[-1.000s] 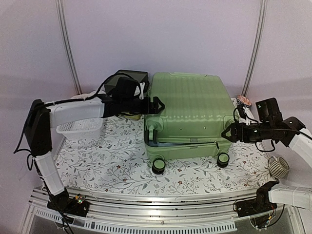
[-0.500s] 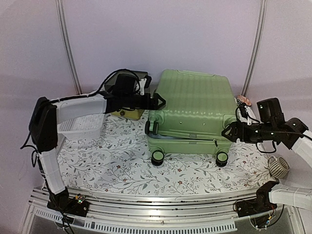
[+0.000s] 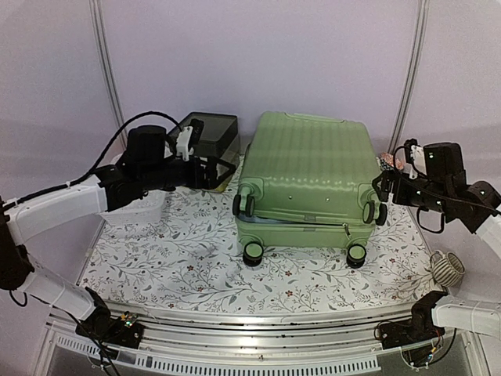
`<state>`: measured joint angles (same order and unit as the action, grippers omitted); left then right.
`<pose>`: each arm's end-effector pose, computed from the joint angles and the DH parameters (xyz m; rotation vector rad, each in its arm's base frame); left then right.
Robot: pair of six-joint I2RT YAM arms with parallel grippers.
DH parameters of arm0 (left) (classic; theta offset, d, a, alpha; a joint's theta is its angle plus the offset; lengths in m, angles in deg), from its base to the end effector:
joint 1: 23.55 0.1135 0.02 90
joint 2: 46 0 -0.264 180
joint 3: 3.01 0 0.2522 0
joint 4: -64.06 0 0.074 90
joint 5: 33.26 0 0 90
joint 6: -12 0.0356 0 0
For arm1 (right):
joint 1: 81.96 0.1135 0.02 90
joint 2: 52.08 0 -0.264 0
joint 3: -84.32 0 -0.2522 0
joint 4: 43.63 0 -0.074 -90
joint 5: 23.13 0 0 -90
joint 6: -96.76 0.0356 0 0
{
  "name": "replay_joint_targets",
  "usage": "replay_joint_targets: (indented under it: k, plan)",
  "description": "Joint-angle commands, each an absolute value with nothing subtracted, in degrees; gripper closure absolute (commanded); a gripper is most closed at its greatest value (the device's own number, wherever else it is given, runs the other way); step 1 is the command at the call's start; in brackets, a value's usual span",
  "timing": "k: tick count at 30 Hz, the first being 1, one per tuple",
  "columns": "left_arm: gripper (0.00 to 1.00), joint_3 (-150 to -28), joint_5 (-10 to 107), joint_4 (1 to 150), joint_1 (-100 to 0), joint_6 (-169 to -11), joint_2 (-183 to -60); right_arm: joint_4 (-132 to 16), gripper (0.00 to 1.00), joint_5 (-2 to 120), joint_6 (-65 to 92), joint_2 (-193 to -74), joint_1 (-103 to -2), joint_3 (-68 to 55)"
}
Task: Open, take out, and arrange the luggage
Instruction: Adjust the luggage at the center of the board.
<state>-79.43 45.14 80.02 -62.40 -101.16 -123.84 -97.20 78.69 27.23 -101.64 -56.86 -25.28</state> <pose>0.2450 -0.2066 0.3328 0.4147 1.9322 -0.9176 0.1625 0.0681 0.3453 0.0343 2.1383 0.2477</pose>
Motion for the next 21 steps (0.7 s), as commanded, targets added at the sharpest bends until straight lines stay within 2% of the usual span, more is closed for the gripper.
replay_joint_targets:
  k: [1, 5, 9, 14, 18, 21]
  plan:
    - [0.03, -74.09, 42.84, 80.01, -66.27, -101.64, -120.58, -93.86, 0.01, 72.38, 24.02, -103.03, -56.62, -24.35]
    - [0.03, -71.79, 42.73, 80.12, -69.05, -102.62, -118.95, -93.17, 0.01, 60.45, 22.44, -106.36, -56.64, -24.73]
    - [0.03, -69.62, 45.11, 80.80, -69.21, -104.63, -117.00, -92.98, 0.06, 48.78, 21.38, -108.76, -56.09, -24.99]
    - [0.04, -68.80, 43.92, 80.70, -70.60, -105.61, -116.08, -93.02, 0.07, 43.86, 22.21, -108.20, -50.56, -24.35]
    - [0.04, -68.85, 44.87, 80.72, -73.61, -105.84, -116.73, -92.60, 0.07, 45.47, 23.65, -105.48, -49.97, -24.79]
    - [0.04, -68.72, 48.10, 81.11, -75.18, -106.58, -117.32, -95.30, 0.03, 57.47, 25.26, -103.84, -49.97, -24.43]
